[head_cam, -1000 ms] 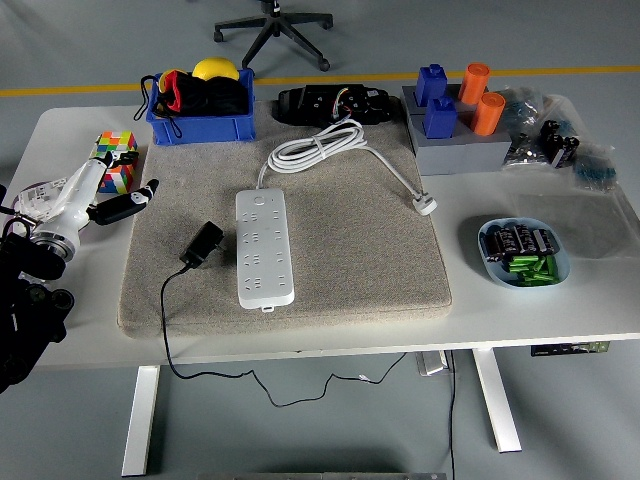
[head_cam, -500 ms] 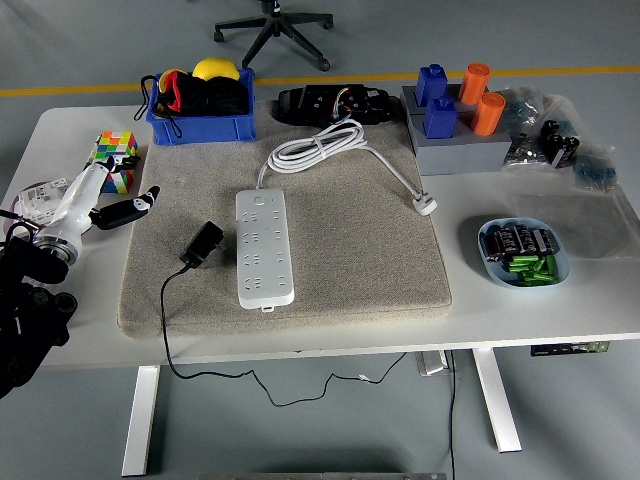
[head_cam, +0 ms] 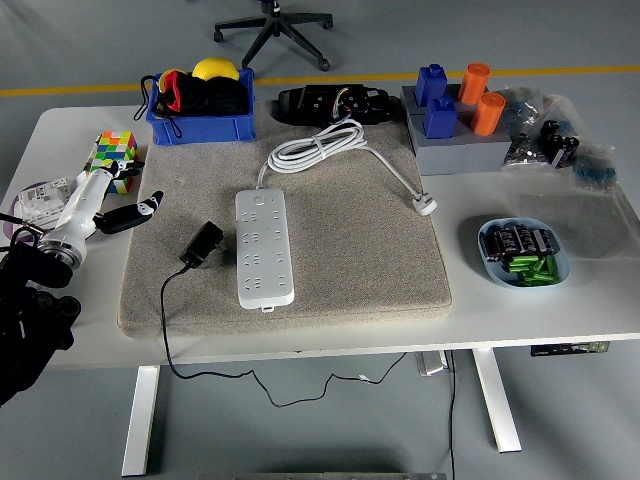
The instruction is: Pull the plug out,throw it away,press the button
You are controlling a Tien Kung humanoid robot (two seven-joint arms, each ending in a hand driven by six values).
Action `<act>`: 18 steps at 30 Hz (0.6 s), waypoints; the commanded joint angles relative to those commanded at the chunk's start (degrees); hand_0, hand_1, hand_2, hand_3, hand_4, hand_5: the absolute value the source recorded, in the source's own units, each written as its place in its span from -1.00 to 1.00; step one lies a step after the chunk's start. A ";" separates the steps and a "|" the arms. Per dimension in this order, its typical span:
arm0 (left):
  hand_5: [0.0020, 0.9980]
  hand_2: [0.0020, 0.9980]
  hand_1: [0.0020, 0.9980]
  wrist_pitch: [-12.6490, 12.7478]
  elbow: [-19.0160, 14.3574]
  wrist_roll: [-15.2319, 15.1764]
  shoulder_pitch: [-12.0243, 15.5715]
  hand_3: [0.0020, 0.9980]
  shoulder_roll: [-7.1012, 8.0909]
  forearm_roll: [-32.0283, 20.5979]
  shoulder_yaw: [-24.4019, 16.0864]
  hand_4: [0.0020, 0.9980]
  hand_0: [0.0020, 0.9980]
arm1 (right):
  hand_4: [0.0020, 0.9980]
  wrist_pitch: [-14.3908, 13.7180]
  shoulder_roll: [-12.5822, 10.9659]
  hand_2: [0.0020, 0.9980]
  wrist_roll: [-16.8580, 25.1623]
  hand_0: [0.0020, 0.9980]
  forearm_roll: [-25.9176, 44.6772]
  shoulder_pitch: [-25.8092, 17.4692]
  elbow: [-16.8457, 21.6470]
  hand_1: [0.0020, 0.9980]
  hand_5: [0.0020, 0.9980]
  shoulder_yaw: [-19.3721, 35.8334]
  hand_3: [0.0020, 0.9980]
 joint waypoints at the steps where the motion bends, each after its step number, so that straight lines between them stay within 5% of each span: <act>1: -0.24 0.61 0.70 -0.02 -0.02 0.03 0.04 0.62 -0.03 0.05 -0.08 0.36 0.76 | 0.32 -0.01 -0.02 0.35 0.00 0.49 -0.03 -0.02 0.01 0.35 0.04 0.06 0.26; 18: -0.26 0.60 0.69 -0.63 -0.69 0.46 0.71 0.61 -0.42 0.49 -1.65 0.36 0.74 | 0.32 -0.12 0.42 0.35 0.06 0.49 -0.54 -0.43 0.09 0.35 0.04 1.21 0.26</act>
